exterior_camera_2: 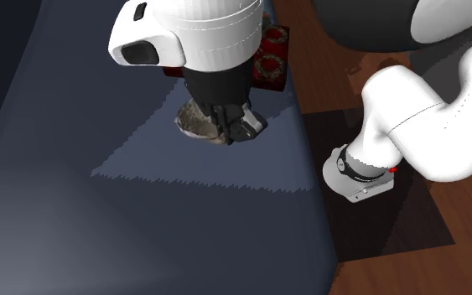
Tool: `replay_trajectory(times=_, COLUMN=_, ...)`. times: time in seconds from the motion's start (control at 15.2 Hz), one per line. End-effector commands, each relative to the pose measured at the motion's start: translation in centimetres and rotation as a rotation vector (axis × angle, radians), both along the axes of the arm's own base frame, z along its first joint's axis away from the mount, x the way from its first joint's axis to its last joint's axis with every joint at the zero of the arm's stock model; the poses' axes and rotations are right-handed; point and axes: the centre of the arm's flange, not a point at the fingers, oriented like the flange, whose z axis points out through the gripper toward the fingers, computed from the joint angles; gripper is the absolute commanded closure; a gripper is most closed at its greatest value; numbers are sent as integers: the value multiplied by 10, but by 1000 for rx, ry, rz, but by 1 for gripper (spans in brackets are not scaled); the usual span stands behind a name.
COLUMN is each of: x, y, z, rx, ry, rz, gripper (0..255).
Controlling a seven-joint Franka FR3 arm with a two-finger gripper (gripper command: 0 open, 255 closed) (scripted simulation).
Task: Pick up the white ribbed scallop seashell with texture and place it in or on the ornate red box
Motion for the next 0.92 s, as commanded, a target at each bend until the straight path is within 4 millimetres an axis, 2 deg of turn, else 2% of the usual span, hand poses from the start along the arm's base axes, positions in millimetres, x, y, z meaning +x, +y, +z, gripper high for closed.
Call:
replay_trajectory(times=0.0, x=0, y=0, z=11, rx=0, ry=0, rz=0, gripper=255)
replay_trajectory(times=0.46, x=0, y=0, z=44, rx=0, ry=0, rz=0, gripper=255)
replay_trajectory(times=0.86, x=-18, y=-77, z=51, rx=0, ry=0, rz=0, gripper=255)
